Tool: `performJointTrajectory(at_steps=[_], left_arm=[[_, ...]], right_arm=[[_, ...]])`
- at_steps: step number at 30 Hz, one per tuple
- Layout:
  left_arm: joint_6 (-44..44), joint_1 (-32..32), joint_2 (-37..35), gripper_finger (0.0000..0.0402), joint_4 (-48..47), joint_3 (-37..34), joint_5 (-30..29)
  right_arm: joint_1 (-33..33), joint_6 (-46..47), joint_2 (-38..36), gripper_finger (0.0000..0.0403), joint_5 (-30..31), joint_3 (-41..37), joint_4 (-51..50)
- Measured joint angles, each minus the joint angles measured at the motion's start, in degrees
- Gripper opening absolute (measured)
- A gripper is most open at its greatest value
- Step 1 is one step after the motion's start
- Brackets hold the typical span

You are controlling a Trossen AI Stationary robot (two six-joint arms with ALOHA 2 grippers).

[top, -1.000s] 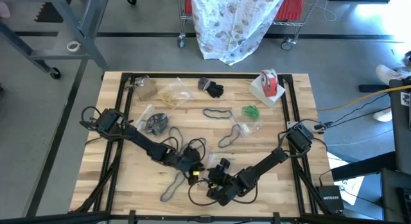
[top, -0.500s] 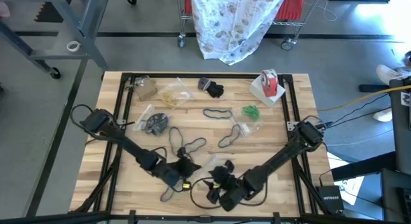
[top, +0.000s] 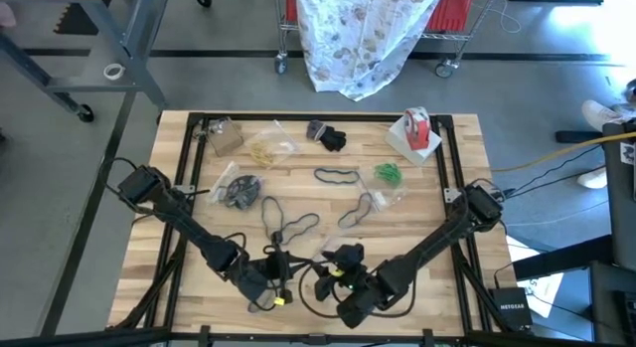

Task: Sort rubber bands
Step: Open the transparent zip bag

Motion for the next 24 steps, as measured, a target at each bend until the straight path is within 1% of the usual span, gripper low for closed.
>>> performJointTrajectory(at_steps=[3,7,10,13,17,19,20,24], left_arm=[[-0.07,-0.04,0.0,0.0,-0.47,0.0,-0.12],[-0.03,0.0,0.04,0.0,-0.53,-0.02,-0.12],[0.14,0.25,0.07,0.0,-0.92,-0.02,-0.05],[-0.45,0.35,0.07,0.0,-1.53,0.0,-0.05],[-0.26,0.39,0.06,0.0,-1.55,0.0,0.12],[-0.25,0.39,0.04,0.0,-1.6,0.0,0.12],[-0.26,0.39,0.04,0.0,-1.63,0.0,0.16],[-0.43,0.39,0.04,0.0,-1.7,0.0,0.04]], right_arm=[[-0.55,-0.15,0.48,0.0204,-1.25,0.0,-0.58],[-0.53,-0.63,0.57,0.0203,-1.35,0.0,-1.44],[-0.52,-2.32,0.57,0.0188,-1.53,0.01,-2.08],[-0.51,-3.37,0.57,0.0151,-1.84,0.02,-2.06],[-0.81,-3.59,0.57,0.0073,-1.2,0.0,-2.14],[-1.07,-5.11,0.57,0.0029,-1.12,0.0,-2.13],[-1.29,-5.95,0.57,0.0015,-1.16,0.0,-2.15],[-1.71,-7.2,0.84,0.0004,-1.0,0.0,-2.17]])
